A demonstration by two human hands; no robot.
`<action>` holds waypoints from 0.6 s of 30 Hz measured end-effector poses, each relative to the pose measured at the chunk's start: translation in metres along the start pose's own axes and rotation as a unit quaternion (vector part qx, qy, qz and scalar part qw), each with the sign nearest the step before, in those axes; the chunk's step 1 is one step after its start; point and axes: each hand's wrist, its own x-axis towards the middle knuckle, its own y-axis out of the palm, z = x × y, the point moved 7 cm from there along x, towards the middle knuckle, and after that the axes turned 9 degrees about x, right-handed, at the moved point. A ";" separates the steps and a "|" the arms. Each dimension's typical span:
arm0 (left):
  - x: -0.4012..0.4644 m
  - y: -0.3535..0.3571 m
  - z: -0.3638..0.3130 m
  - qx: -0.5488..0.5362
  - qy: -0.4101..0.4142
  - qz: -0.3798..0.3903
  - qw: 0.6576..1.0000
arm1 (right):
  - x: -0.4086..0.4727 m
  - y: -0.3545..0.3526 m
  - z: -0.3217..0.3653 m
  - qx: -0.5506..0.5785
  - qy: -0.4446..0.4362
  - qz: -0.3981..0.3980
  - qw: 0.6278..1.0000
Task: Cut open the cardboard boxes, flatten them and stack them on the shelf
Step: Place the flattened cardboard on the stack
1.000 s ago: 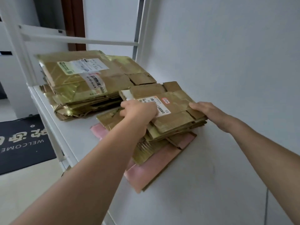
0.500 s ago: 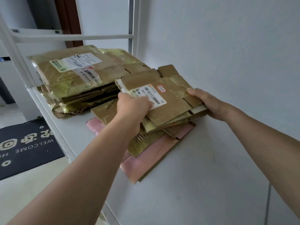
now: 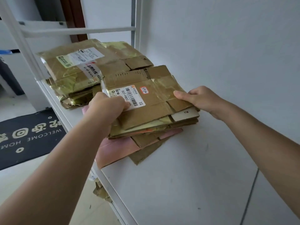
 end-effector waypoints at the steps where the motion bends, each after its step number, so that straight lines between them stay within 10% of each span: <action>1: 0.002 0.002 0.003 0.011 0.000 -0.002 1.000 | 0.002 0.003 -0.002 0.002 0.008 0.013 1.000; 18: -0.029 0.017 0.010 -0.135 -0.052 0.004 0.989 | -0.026 -0.006 -0.011 0.038 0.120 0.066 0.990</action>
